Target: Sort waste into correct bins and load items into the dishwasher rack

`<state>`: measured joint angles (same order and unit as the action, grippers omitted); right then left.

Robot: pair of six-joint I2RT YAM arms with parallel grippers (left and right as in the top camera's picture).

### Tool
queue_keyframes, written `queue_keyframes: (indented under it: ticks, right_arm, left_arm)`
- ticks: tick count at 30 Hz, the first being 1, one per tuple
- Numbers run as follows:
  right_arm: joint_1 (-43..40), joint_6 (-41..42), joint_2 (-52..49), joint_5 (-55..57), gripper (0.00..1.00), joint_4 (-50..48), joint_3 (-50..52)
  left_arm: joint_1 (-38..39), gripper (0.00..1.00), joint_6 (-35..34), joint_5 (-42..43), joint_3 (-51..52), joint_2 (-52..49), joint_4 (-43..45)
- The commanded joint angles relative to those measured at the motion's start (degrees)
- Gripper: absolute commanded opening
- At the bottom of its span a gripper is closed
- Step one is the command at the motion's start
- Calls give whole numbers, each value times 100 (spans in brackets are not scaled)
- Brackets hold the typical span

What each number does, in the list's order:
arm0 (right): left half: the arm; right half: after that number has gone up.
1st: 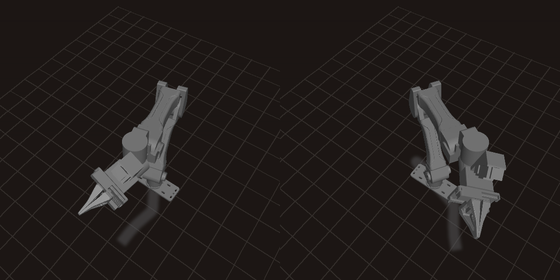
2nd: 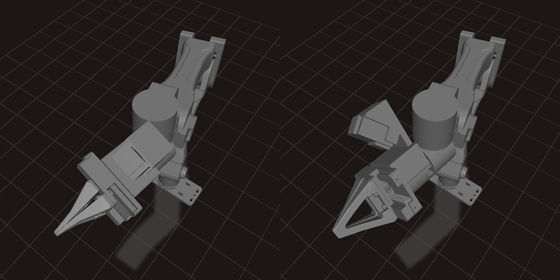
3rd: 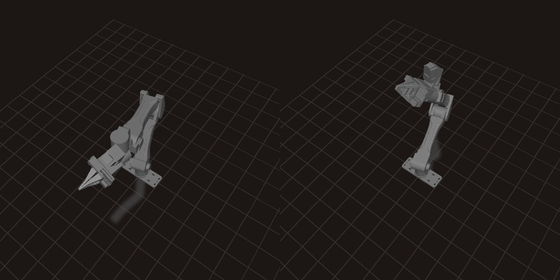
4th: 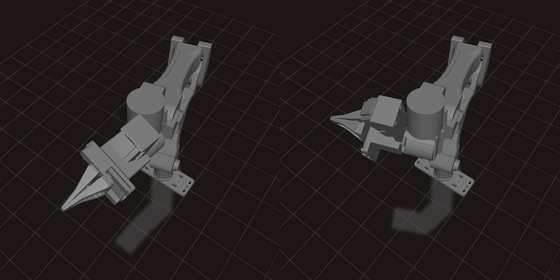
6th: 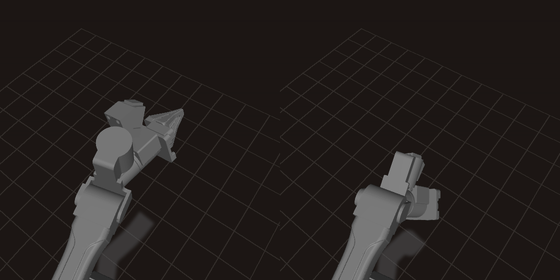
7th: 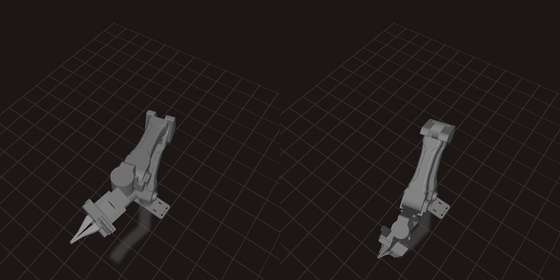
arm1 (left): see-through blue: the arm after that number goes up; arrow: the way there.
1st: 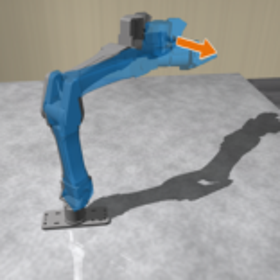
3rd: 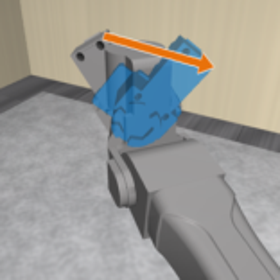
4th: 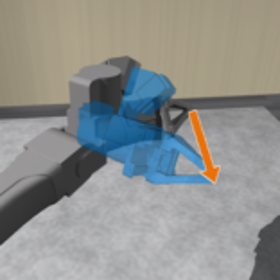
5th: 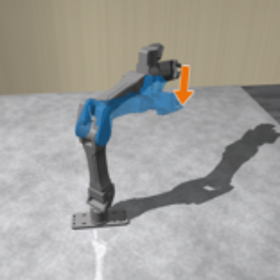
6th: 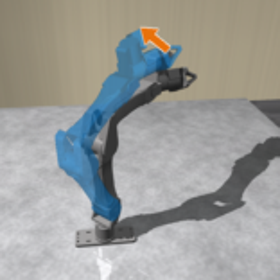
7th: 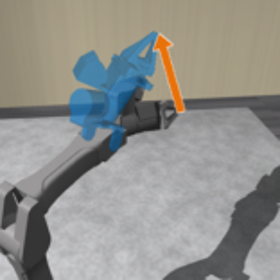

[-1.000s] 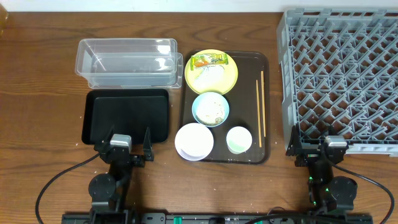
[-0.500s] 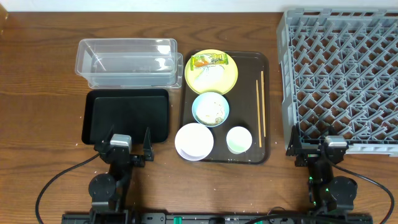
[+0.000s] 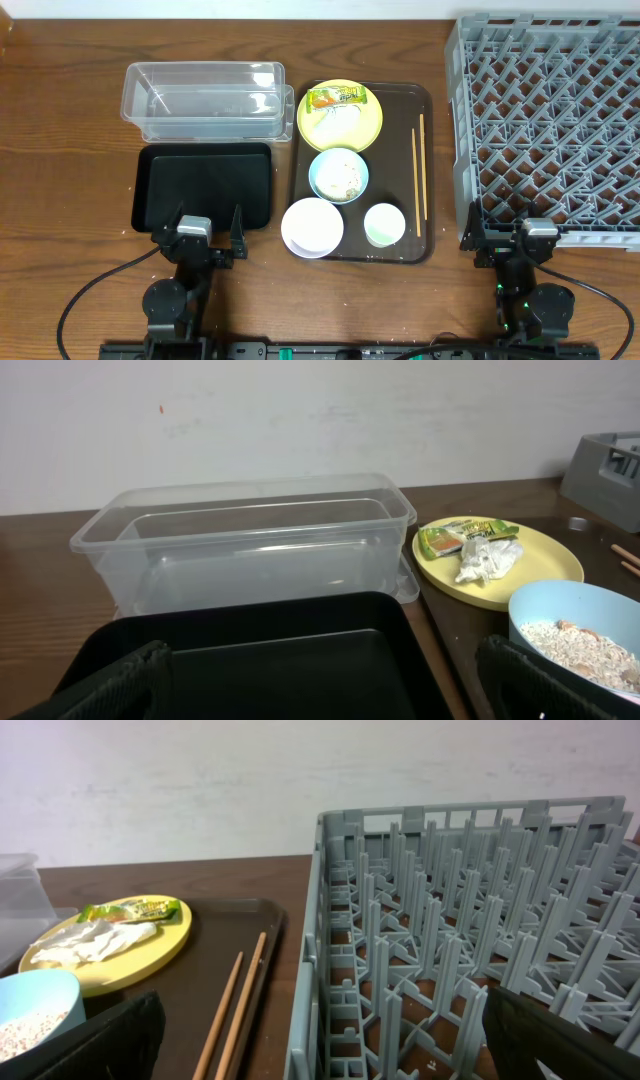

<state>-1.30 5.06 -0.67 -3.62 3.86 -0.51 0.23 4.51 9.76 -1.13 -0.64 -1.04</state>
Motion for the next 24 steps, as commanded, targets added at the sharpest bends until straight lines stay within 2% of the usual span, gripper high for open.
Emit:
queue_keyframes:
  ticks: [1,13,19,24]
  right_arm:
    - [74,68,37,35,99,17,20]
    - [74,35,-2,15,99,0,20]
    - [74,-621,-11,24,99,-487,-122]
    - [22,-1058,-380,76,99,-374,-776]
  left_arm:
    - [35,98,-28,162,90,35,-195]
    - [35,98,-160,164,87,35,-133]
    - [33,98,-157,116,-208,-98,-127]
    - [33,98,-70,120,-1005,-953,-131]
